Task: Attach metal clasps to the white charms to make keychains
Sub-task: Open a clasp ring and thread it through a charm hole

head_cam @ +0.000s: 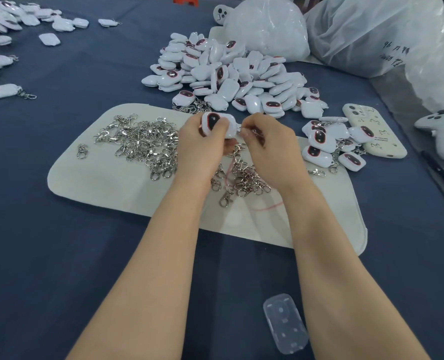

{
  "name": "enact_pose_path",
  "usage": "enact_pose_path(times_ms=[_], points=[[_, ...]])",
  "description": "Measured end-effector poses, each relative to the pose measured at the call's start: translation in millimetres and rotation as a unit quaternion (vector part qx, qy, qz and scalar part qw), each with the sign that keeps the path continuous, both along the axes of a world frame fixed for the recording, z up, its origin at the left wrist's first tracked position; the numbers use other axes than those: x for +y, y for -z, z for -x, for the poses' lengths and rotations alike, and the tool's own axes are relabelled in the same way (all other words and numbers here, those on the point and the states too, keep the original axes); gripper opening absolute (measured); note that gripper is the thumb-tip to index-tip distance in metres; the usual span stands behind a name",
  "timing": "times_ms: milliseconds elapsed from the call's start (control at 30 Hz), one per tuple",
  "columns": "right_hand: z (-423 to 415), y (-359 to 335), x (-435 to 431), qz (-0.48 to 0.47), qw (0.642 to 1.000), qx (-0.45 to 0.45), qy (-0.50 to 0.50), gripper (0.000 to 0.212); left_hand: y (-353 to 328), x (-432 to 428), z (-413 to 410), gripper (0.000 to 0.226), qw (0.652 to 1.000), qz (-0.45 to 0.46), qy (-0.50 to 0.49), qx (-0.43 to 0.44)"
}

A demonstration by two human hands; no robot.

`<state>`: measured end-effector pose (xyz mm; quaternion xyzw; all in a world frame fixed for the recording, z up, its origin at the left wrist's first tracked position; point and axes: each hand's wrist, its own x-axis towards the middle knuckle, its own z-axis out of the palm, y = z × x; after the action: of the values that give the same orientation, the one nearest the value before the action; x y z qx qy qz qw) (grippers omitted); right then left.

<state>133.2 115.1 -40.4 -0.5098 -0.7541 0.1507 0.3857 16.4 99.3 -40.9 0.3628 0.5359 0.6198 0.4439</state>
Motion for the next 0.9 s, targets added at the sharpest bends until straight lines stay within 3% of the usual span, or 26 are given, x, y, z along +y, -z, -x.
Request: enact_pose_path(times_ms=[67,100,200,333,467,600,667,733,833,900], points=[[-2.9,0.8,1.7,0.018,1.0,-0.011,0.001,0.011,0.2,-1.8,-1.2,0.01,0.993,-0.032,0.003,0.113],[-3.4,1.7,2.4,0.028,1.0,-0.001,0.007,0.01,0.1,-2.6,-2.2,0.011,0.991,-0.038,0.01,0.13],[-1.5,4.4,4.2,0.066,0.993,0.087,0.045,0.011,0.7,-2.1,-3.8,0.008,0.997,-0.014,0.023,0.066],[0.1,3.1,6.2,0.085,0.977,0.166,0.107,0.032,2.4,0.9,-4.0,0.005,0.999,0.033,0.029,-0.022],[0.2,-6.6,1.7,0.136,0.976,0.171,0.008,0.013,-0.6,-1.3,-8.3,0.014,0.999,0.014,0.037,-0.018],[-5.6,-14.3,-2.6,0.203,0.967,0.14,-0.063,0.011,-0.6,-2.6,-11.6,0.027,0.998,0.01,0.034,0.046],[-11.1,-15.9,1.7,0.19,0.968,0.164,-0.013,0.01,2.3,-3.4,-14.2,0.038,0.997,0.006,0.036,0.062],[-18.7,-14.1,8.1,0.15,0.96,0.209,0.108,0.012,3.9,-4.8,-20.3,0.03,0.999,0.007,0.024,0.036],[-39.5,-8.4,10.3,0.05,0.912,0.272,0.303,0.022,3.5,-5.3,-39.9,0.004,0.999,0.026,0.033,0.021],[-57.8,-4.3,9.9,0.033,0.889,0.27,0.368,0.026,0.6,-4.3,-57.5,0.008,0.997,0.032,0.063,0.023]])
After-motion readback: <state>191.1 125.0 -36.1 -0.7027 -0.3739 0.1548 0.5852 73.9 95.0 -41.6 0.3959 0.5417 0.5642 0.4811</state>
